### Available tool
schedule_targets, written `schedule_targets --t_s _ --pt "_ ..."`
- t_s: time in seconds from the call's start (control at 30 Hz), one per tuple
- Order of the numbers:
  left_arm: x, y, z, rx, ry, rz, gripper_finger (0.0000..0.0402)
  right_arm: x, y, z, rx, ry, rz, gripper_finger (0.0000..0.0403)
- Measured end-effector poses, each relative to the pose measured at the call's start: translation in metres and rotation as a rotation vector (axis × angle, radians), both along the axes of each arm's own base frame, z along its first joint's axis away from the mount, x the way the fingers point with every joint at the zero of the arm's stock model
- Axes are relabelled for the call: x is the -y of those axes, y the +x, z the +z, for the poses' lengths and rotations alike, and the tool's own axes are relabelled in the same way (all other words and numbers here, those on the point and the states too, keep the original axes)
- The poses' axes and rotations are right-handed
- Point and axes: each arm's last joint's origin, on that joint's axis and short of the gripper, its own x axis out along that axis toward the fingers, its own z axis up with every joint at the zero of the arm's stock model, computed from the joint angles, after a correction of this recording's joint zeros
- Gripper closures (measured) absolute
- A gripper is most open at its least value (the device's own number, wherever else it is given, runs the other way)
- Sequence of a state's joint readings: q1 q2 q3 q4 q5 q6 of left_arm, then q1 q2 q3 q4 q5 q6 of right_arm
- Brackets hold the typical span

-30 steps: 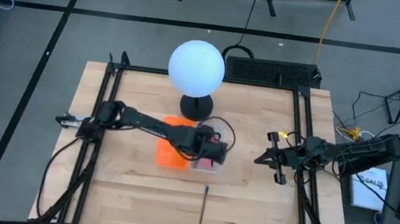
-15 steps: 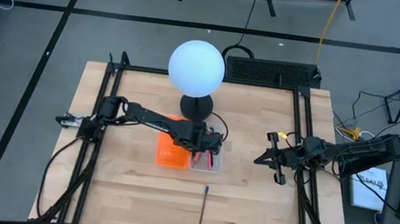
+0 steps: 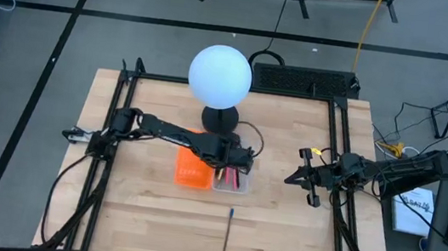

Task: Pick & place school supplies into a supply box
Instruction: Put the brown pencil into the pencil box

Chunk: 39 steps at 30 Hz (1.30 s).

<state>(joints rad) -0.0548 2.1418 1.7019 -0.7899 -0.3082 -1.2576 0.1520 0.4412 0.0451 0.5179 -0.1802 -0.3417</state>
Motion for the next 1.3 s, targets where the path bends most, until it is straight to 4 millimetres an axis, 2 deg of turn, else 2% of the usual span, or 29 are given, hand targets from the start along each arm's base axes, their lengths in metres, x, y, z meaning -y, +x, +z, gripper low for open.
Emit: schedule_targets --t_s 0.1,0.2,0.33,0.4,0.5,0.57,0.7,0.9,1.0,1.13,1.3 --pt "0.005 0.004 0.03 0.007 0.13 -0.137 0.0288 0.0 0.0 0.0 -0.004 0.012 0.001 0.0403" --pt "0.024 -0.013 0.077 0.013 0.261 -0.201 0.0287 0.0 0.0 -0.001 -0.012 0.012 0.001 0.0403" --pt "0.05 -0.063 0.142 0.061 0.391 -0.252 0.0304 0.0 0.0 -0.002 -0.029 0.017 -0.002 0.0403" --pt "0.061 -0.092 0.164 0.068 0.48 -0.268 0.0322 0.001 0.001 -0.002 -0.032 0.021 -0.048 0.0403" --pt "0.075 -0.134 0.183 0.094 0.585 -0.298 0.0362 0.004 0.001 -0.004 -0.053 0.054 -0.16 0.0403" --pt "0.081 -0.159 0.186 0.103 0.609 -0.35 0.039 0.006 0.002 -0.004 -0.061 0.102 -0.224 0.0403" --pt "0.086 -0.195 0.175 0.098 0.702 -0.549 0.0394 0.007 0.002 -0.004 -0.067 0.143 -0.254 0.0403" --pt "0.075 -0.208 0.179 0.326 0.912 -0.909 0.0397 0.007 0.002 -0.005 -0.077 0.115 -0.256 0.0403" --pt "0.069 -0.217 0.172 0.416 1.012 -1.064 0.0398 0.007 0.002 -0.006 -0.08 0.114 -0.256 0.0403" --pt "0.054 -0.241 0.164 0.486 1.113 -1.08 0.0398 0.007 0.002 -0.006 -0.086 0.12 -0.254 0.0403" --pt "0.027 -0.279 0.152 0.608 1.11 -1.08 0.0398 0.007 0.002 -0.009 -0.115 0.112 -0.255 0.0403"
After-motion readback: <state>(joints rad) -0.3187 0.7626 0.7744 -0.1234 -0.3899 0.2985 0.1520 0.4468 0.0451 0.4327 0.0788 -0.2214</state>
